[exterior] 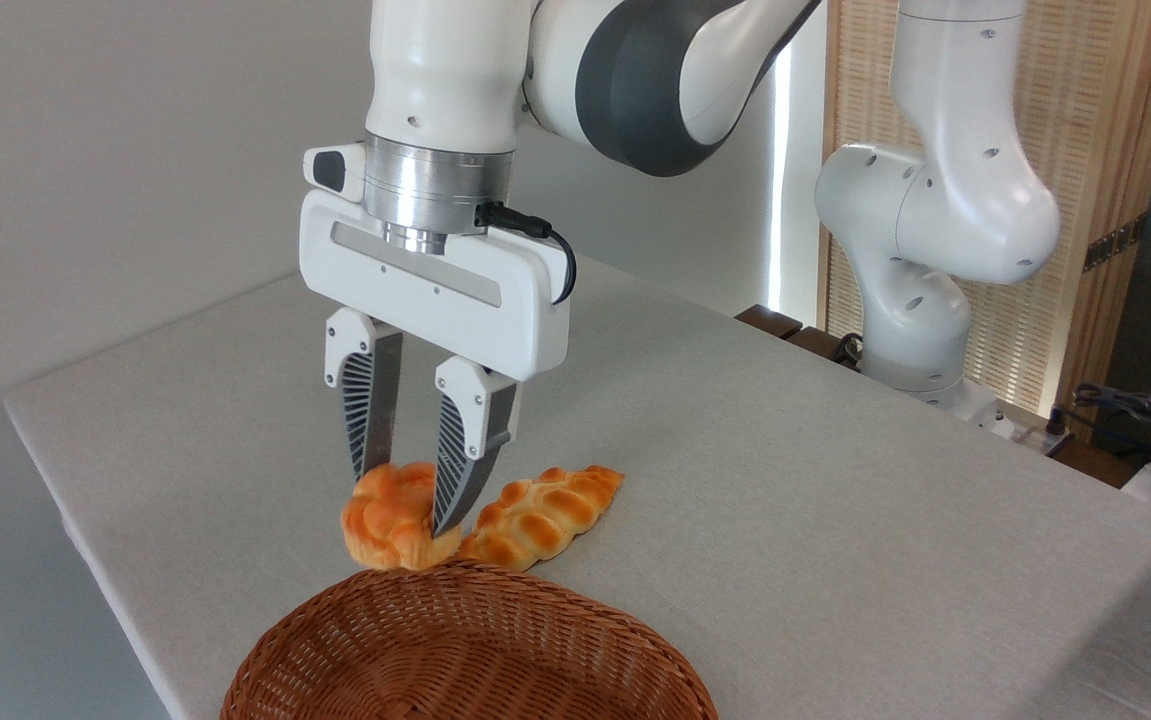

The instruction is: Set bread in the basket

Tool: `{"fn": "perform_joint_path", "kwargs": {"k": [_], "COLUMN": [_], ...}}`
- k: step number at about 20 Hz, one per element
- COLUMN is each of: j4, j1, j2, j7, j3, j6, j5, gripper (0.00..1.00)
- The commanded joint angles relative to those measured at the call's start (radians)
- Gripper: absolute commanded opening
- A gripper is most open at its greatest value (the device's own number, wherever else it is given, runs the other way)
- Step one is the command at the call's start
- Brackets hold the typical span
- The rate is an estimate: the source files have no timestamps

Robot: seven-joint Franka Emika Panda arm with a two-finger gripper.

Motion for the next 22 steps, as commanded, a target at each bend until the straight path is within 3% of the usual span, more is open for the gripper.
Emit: {"fn": "perform_joint_path", "kwargs": {"k": [1,8,10,13,15,22], "j4": [-0.005,0.004,0.012,0.074,0.096,0.099], "j1": [-0.003,-0.004,-0.004,-0.012,-0.012,-0.012], "j2": [-0.009,-0.026,-0.046,-0.065,-0.065,-0.040], "j7": [0.018,0.004,-0.004,-0.002,-0.001,0.048], "j3": [0.009,0.006,-0.005,-0.041,-0.067,-0.155], "j6": [0.026,0.008,-0.048,-0.254,-0.328,-0.351], "j5": [-0.006,-0.008,-0.012,-0.012,-0.009,-0.006], "gripper": [1.00,1.00,1.00,1.00,1.00,1.00]}}
